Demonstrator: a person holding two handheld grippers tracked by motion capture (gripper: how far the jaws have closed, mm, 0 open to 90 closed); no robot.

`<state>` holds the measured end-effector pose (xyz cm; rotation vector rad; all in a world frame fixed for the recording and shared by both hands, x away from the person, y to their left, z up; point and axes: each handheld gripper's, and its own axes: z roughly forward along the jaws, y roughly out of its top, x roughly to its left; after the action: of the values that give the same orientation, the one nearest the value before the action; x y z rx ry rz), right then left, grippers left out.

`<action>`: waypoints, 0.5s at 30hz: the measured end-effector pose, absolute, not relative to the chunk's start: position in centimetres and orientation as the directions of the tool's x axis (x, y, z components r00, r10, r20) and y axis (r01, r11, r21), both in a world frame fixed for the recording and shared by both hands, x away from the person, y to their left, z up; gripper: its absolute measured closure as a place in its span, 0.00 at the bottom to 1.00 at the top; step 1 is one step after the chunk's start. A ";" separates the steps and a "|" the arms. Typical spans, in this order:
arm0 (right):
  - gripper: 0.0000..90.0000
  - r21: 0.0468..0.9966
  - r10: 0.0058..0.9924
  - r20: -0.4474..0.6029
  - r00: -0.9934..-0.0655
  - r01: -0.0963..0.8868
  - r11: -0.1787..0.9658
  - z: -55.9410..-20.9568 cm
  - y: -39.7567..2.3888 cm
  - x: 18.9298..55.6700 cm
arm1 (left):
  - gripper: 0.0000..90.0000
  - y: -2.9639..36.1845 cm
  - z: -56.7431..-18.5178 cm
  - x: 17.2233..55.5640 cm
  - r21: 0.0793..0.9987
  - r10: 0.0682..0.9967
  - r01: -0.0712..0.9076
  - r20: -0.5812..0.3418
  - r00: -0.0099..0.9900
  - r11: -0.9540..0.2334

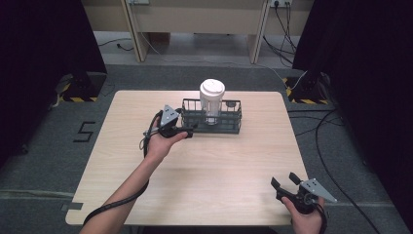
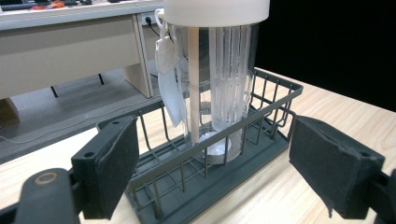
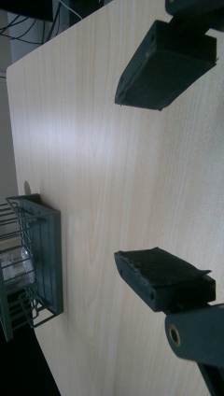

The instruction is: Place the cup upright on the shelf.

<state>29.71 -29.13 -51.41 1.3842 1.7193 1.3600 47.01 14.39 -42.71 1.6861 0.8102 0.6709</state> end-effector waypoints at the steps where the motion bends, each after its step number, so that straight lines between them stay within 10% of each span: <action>1: 0.23 0.923 0.930 0.173 -0.324 0.382 -0.039 -51.4 -29.1 29.7 | 0.18 14.5 -42.8 46.8 0.969 0.793 0.176 0.033 0.609 -0.175; 15: 0.23 0.923 0.931 0.173 -0.323 0.382 -0.039 -51.4 -29.1 29.7 | 0.18 17.2 -43.6 44.4 0.971 0.802 0.173 0.029 0.596 -0.163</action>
<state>29.71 -29.14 -51.41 1.3854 1.7170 1.3586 44.43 17.16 -43.57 1.6742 0.8181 0.6815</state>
